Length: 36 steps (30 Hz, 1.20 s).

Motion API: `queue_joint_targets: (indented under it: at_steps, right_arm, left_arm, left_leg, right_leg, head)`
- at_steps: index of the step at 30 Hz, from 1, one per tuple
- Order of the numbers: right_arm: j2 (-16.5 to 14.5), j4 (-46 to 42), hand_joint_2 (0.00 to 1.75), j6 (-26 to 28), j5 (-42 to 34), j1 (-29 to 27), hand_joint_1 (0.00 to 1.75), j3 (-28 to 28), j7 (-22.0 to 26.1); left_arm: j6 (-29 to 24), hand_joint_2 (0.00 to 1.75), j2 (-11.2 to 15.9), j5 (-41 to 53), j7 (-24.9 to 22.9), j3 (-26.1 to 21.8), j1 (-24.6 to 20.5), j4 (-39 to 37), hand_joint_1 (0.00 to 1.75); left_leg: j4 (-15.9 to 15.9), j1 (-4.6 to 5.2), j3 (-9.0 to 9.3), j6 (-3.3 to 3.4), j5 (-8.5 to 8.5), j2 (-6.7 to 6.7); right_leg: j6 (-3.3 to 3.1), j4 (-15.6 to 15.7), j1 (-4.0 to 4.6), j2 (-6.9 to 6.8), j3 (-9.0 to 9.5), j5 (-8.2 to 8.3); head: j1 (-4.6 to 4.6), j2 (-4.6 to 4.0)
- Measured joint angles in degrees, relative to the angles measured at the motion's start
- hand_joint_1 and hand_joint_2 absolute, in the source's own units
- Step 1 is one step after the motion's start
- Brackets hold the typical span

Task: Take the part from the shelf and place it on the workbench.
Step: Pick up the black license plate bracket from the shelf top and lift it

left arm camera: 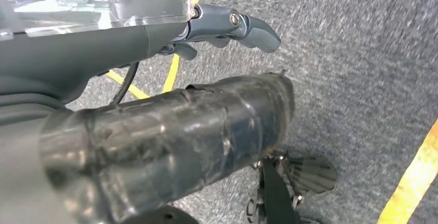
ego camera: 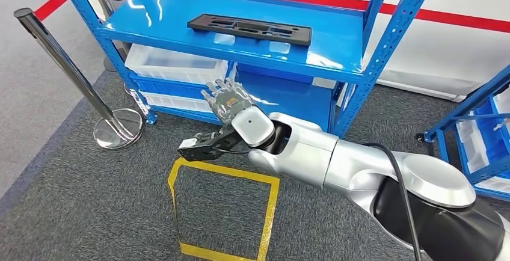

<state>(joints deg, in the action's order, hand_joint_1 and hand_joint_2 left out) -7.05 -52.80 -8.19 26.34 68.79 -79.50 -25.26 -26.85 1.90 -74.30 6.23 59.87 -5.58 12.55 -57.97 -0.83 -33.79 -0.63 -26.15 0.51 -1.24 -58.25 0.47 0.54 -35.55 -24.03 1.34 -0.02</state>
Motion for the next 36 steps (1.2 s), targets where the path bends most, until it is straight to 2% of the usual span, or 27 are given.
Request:
queue_joint_targets:
  at_steps: [2,4,5,6,7,8,9,10,11,13,15,16,18,20,21,22,23,25,26,27,28,30,32,33,35,36]
  right_arm:
    - [0.1,-0.1,0.0,0.0,0.0,0.1,0.0,0.0,0.0]
    - [0.1,-0.1,0.0,-0.1,0.0,0.1,0.0,0.0,0.0]
    - [0.1,-0.1,0.0,-0.1,0.0,-0.1,0.0,0.0,0.0]
    - [0.1,-0.1,0.0,-0.1,0.0,-0.2,0.0,0.0,0.0]
    - [0.1,-0.1,0.0,-0.2,0.0,-0.3,0.0,0.0,0.0]
    - [0.1,-0.1,0.0,-0.2,0.0,-0.4,0.0,0.0,0.0]
    - [0.1,-0.1,0.0,-0.2,0.0,-0.4,0.0,0.0,0.0]
    - [0.1,-0.2,0.0,-0.2,0.0,-0.3,0.0,0.0,0.0]
    - [0.1,-0.2,0.0,-0.2,0.0,-0.2,0.0,0.0,0.0]
    - [0.1,-0.3,0.0,-0.2,0.0,-0.1,0.0,0.0,-0.1]
    - [0.2,-0.4,0.0,-0.3,-0.1,-0.1,0.0,0.0,-0.1]
    - [0.2,-0.5,0.0,-0.3,-0.1,0.0,0.0,0.0,-0.1]
    - [0.2,-0.6,0.0,-0.3,-0.1,0.1,0.0,0.0,-0.2]
    - [0.4,-0.6,0.0,-0.3,-0.1,0.0,0.0,0.0,-0.2]
    - [0.5,-0.6,0.0,-0.3,-0.1,-0.1,0.0,0.0,-0.2]
    - [0.5,-0.6,0.0,-0.4,-0.1,-0.2,0.0,0.0,-0.2]
    - [0.6,-0.6,0.0,-0.4,-0.1,-0.3,0.0,0.0,-0.2]
    - [0.7,-0.6,0.0,-0.4,-0.1,-0.2,0.0,0.0,-0.2]
    - [0.7,-0.6,0.0,-0.4,-0.1,-0.1,0.0,0.0,-0.2]
    - [0.7,-0.7,0.0,-0.4,-0.1,0.0,0.0,0.0,-0.2]
    - [0.7,-0.7,0.0,-0.4,-0.1,0.1,0.0,0.0,-0.3]
    - [0.8,-0.9,0.0,-0.4,-0.3,0.1,0.0,0.0,-0.4]
    - [0.9,-1.0,0.0,-0.4,-0.6,0.2,0.0,0.0,-0.6]
    - [0.9,-1.1,0.0,-0.4,-0.7,0.2,0.0,0.0,-0.8]
    - [1.0,-1.3,0.0,-0.3,-1.0,0.2,0.0,0.0,-1.0]
    - [1.1,-1.4,0.0,-0.4,-1.1,0.1,0.0,0.0,-1.1]
  left_arm:
    - [0.0,0.0,0.0,0.1,0.0,0.0,0.0,0.0,0.0]
    - [0.0,0.0,0.0,0.1,0.0,0.1,0.0,0.0,0.0]
    - [0.0,0.0,0.0,0.1,0.0,0.1,0.0,0.0,0.0]
    - [0.0,0.0,0.0,0.1,0.0,0.1,0.0,0.0,0.0]
    - [0.0,0.0,0.0,0.1,0.0,0.1,0.1,0.0,0.0]
    - [0.0,0.0,0.0,0.1,0.0,0.1,0.1,0.0,0.0]
    - [0.0,0.0,0.0,0.1,0.1,0.1,0.2,0.0,0.0]
    - [0.0,0.0,0.0,0.2,0.1,0.1,0.2,0.0,0.0]
    - [-0.1,0.0,0.1,0.2,0.1,0.1,0.1,0.0,0.0]
    - [-0.1,0.0,0.1,0.3,0.2,0.1,0.0,0.0,0.0]
    - [-0.2,0.0,0.1,0.3,0.2,0.1,0.0,0.0,0.0]
    - [-0.2,0.0,0.0,0.3,0.2,0.1,0.0,0.0,0.0]
    - [-0.2,0.0,0.0,0.3,0.2,0.1,0.1,0.0,0.0]
    - [-0.2,0.0,0.0,0.3,0.2,0.1,0.0,0.0,0.0]
    - [-0.2,0.0,0.1,0.3,0.2,0.1,0.0,0.0,0.0]
    - [-0.2,0.0,0.1,0.3,0.2,0.1,0.0,0.0,0.0]
    - [-0.2,0.0,0.1,0.3,0.2,0.1,0.0,0.0,0.0]
    - [-0.2,0.0,0.0,0.3,0.2,0.1,0.1,0.0,0.0]
    - [-0.1,0.0,0.0,0.3,0.2,0.1,0.1,0.0,0.0]
    - [-0.1,0.0,0.0,0.3,0.2,0.2,0.0,0.0,0.0]
    - [-0.1,0.0,-0.1,0.3,0.2,0.2,0.0,0.0,0.0]
    - [-0.1,0.0,-0.1,0.4,0.2,0.2,0.0,0.0,0.0]
    - [-0.1,0.0,-0.1,0.4,0.2,0.2,0.1,0.0,0.0]
    - [-0.1,0.0,-0.1,0.5,0.2,0.2,0.1,0.0,0.0]
    - [-0.1,0.0,-0.1,0.5,0.2,0.3,0.0,0.0,0.0]
    - [-0.1,0.0,-0.1,0.5,0.2,0.3,0.0,0.0,0.0]
  left_leg:
    - [-3.0,-0.02,-1.26,-0.52,-1.83,-0.11]
    - [-10.1,-0.13,-4.96,-0.92,-4.85,-0.18]
    - [-13.5,-0.18,-6.94,-1.08,-5.79,-0.19]
    - [-15.3,-0.21,-8.2,-1.2,-5.73,-0.2]
    - [-15.0,-0.24,-8.47,-1.27,-4.55,-0.21]
    - [-12.4,-0.26,-7.56,-1.27,-2.35,-0.22]
    - [-8.4,-0.27,-6.0,-1.22,0.0,-0.25]
    - [-4.8,-0.17,-4.29,-1.12,1.65,-0.27]
    - [-2.1,-0.04,-2.98,-0.86,2.47,-0.25]
    - [-0.5,0.24,-2.15,-0.29,2.08,-0.13]
    - [-0.2,-0.01,-1.97,0.31,1.98,-0.1]
    - [0.0,-0.16,-1.72,0.63,1.94,-0.14]
    - [0.3,-0.33,-1.28,1.17,1.86,-0.25]
    - [0.3,-0.29,-1.14,1.52,1.68,-0.25]
    - [0.3,-0.28,-1.05,1.59,1.58,-0.22]
    - [0.3,-0.27,-0.91,1.61,1.46,-0.16]
    - [0.3,-0.25,-0.69,1.57,1.31,-0.09]
    - [0.3,-0.18,-0.23,1.31,0.93,0.03]
    - [0.2,-0.08,-0.15,1.1,0.77,0.08]
    - [0.1,0.01,-0.18,0.85,0.68,0.1]
    - [0.1,0.05,-0.28,0.59,0.64,0.1]
    - [0.2,0.0,-0.38,0.03,0.51,0.04]
    - [-1.6,-0.08,-1.04,-0.54,-0.83,-0.12]
    - [-4.1,-0.13,-2.16,-0.77,-2.24,-0.19]
    - [-11.6,-0.2,-5.83,-1.12,-5.42,-0.22]
    - [-14.6,-0.23,-7.47,-1.23,-6.14,-0.22]
  right_leg:
    - [-0.41,0.7,-0.38,-0.05,0.7,0.05]
    - [-0.71,0.9,-0.42,-0.13,1.1,-0.14]
    - [-0.81,0.8,-0.38,-0.15,1.21,-0.28]
    - [-0.86,0.7,-0.36,-0.13,1.33,-0.46]
    - [-0.86,0.6,-0.36,-0.07,1.49,-0.68]
    - [-0.79,0.4,-0.39,0.0,1.74,-0.97]
    - [-0.65,0.2,-0.43,0.06,2.03,-1.34]
    - [-0.42,0.0,-0.35,0.11,2.2,-1.69]
    - [-0.18,-0.2,-0.28,0.12,2.22,-1.97]
    - [0.28,-0.4,-0.11,0.09,2.06,-2.19]
    - [0.75,-0.5,-0.06,0.06,2.07,-2.47]
    - [1.05,-1.3,-0.05,0.02,1.77,-3.12]
    - [1.59,-6.4,-0.16,-0.06,-0.61,-5.78]
    - [1.84,-13.9,-0.35,-0.1,-4.7,-8.57]
    - [1.88,-16.2,-0.45,-0.11,-6.24,-8.86]
    - [1.85,-16.5,-0.53,-0.13,-6.82,-8.03]
    - [1.72,-14.7,-0.57,-0.15,-6.32,-6.23]
    - [1.18,-7.2,-0.44,-0.12,-3.17,-1.75]
    - [0.89,-3.7,-0.31,-0.1,-1.62,-0.49]
    - [0.66,-1.6,-0.17,-0.07,-0.63,0.05]
    - [0.5,-0.7,-0.03,-0.03,-0.24,-0.11]
    - [0.15,-0.2,-0.12,0.03,0.01,-0.14]
    - [-0.27,0.4,-0.43,0.03,0.43,0.02]
    - [-0.4,0.6,-0.57,0.0,0.65,0.05]
    - [-0.58,0.7,-0.56,-0.06,0.78,-0.04]
    - [-0.63,0.6,-0.54,-0.06,0.83,-0.1]
  head:
    - [0.2,0.0]
    - [0.38,0.0]
    - [0.4,0.0]
    - [0.4,0.0]
    - [0.4,0.0]
    - [0.4,0.0]
    - [0.4,0.0]
    - [0.4,0.0]
    - [0.42,0.01]
    - [0.37,0.01]
    - [0.28,0.0]
    - [0.22,0.0]
    - [0.1,0.0]
    - [0.02,0.0]
    - [0.0,0.0]
    - [-0.01,0.0]
    - [-0.02,0.0]
    - [0.0,0.0]
    - [0.01,0.0]
    - [0.02,0.0]
    - [0.02,0.0]
    - [-0.01,0.0]
    - [0.11,0.0]
    - [0.2,0.0]
    - [0.33,0.0]
    - [0.32,0.0]
